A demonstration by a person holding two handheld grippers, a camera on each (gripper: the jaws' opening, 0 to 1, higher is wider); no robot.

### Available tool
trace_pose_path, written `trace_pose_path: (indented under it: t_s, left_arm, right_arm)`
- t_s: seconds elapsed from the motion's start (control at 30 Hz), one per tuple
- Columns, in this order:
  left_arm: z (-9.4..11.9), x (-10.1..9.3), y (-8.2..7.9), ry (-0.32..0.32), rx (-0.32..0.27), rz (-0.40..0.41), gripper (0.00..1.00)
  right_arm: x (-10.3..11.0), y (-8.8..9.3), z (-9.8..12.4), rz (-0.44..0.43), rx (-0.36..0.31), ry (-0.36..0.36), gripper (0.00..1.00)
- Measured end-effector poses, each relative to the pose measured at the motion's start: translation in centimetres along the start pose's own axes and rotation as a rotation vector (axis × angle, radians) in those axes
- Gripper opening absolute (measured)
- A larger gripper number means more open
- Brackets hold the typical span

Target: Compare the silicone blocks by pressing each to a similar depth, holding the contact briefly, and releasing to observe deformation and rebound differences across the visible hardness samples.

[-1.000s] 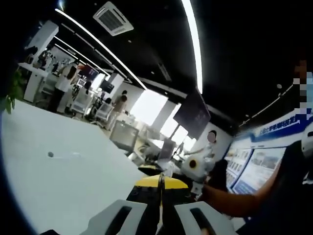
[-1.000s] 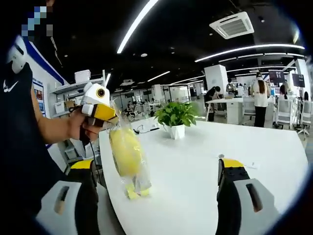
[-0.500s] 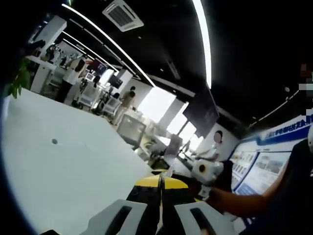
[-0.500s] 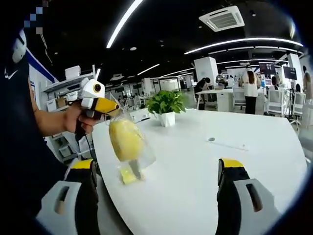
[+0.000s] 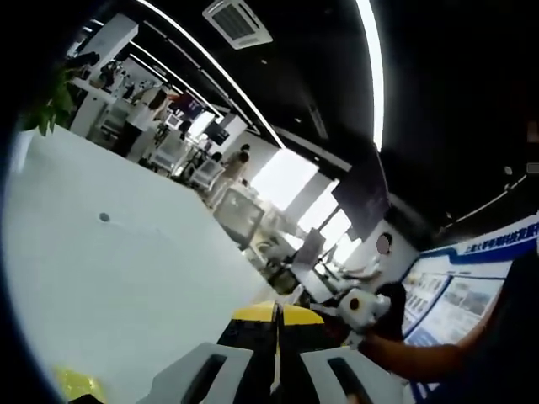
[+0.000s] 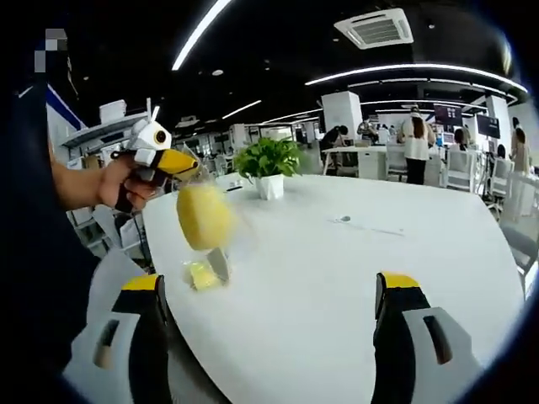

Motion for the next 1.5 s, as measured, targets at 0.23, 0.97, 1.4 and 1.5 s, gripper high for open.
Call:
trace_pose_path:
  t_s: [0.23, 0.97, 1.4, 1.5]
  left_arm:
    - [0.1, 0.8, 0.8, 0.008, -0.014, 0.054, 0.00]
    - [0.0, 4.0, 5.2, -0.008, 0.009, 0.240, 0.00]
    - [0.0, 5.5, 7.0, -0.026, 0.013, 0.324, 0.00]
    - [0.0, 5.9, 7.3, -0.036, 0.010, 0.337, 0.00]
  right_arm:
    - [0.2, 2.0, 0.3, 0.004, -0.018, 0.095, 0.97]
    - [1.4, 5.2, 0.4, -0.052, 0.038, 0.119, 0.97]
    - [1.4, 5.5, 0.4, -0.063, 0.058, 0.118, 0.97]
    - [1.4, 5.4, 0.4, -0.064, 0.057, 0.117, 0.97]
Point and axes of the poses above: the point that each gripper's makers call its tool centre point, and the gripper's own axes: z roughly backward along the fingers, x roughly to its left, y roughly out of its underside, the point moved 10 cm from there along z, roughly backward along the fingers, and after that the axes turned 2 degrees about x, right-handed, at the moved point
